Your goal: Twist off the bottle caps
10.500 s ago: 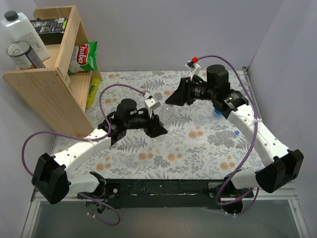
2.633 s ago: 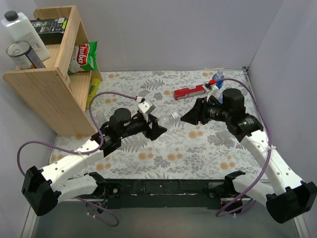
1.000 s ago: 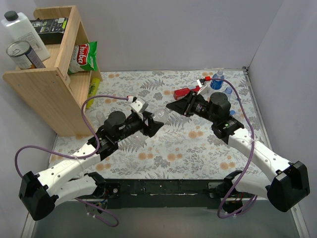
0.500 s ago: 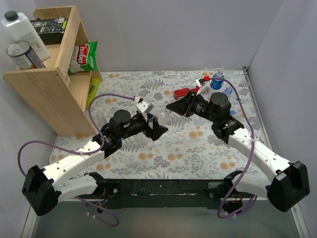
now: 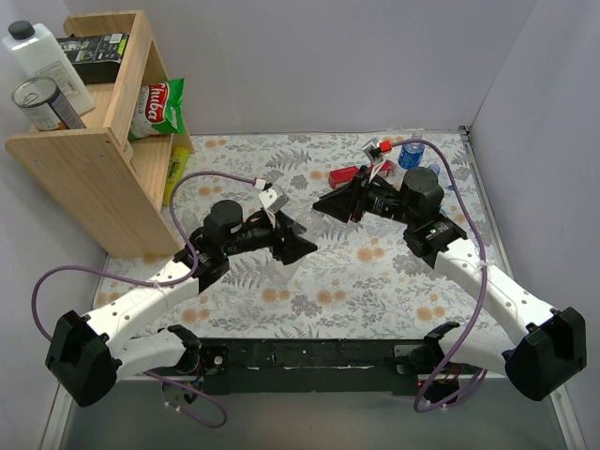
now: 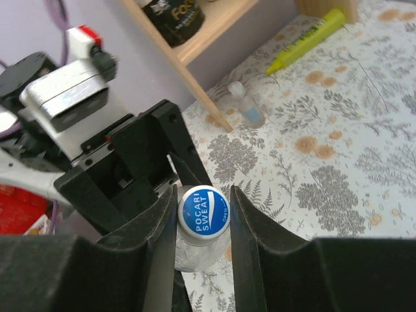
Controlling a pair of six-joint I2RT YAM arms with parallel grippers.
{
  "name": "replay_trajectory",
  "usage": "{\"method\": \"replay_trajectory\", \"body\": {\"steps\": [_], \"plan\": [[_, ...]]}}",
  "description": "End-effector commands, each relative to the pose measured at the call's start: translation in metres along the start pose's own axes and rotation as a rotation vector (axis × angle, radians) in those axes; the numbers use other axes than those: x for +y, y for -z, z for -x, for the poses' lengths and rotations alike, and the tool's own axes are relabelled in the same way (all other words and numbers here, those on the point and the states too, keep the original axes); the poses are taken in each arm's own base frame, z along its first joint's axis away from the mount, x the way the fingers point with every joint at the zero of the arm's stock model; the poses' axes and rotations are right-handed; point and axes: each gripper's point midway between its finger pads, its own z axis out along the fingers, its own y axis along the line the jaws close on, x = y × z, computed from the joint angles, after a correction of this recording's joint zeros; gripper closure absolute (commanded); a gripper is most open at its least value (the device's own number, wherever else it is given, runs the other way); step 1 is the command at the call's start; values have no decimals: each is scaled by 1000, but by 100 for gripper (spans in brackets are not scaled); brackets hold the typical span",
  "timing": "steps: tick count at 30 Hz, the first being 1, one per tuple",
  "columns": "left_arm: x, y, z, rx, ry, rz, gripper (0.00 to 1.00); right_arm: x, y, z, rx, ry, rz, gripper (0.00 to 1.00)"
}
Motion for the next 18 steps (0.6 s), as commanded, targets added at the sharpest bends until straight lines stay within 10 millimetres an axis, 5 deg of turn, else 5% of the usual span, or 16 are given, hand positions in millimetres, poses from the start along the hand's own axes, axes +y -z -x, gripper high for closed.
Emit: {"method": "replay_trajectory", "body": {"steps": [1,7,11,12,15,18], "plan": [[-52,14,22,-43,-29,-332,68,62,10,5,55,291,332,99],[-81,33,15,4,-24,-580,69,85,24,-9,157,382,527,99],[-74,29,16,-5,-15,-532,69,70,21,-9,185,374,431,99],[-68,26,16,-8,-13,-495,69,63,18,-4,168,371,379,79],[-38,12,17,-14,-5,-305,69,54,17,11,124,334,272,44],[-6,5,17,-18,-6,-122,69,46,17,32,34,303,153,33]]}}
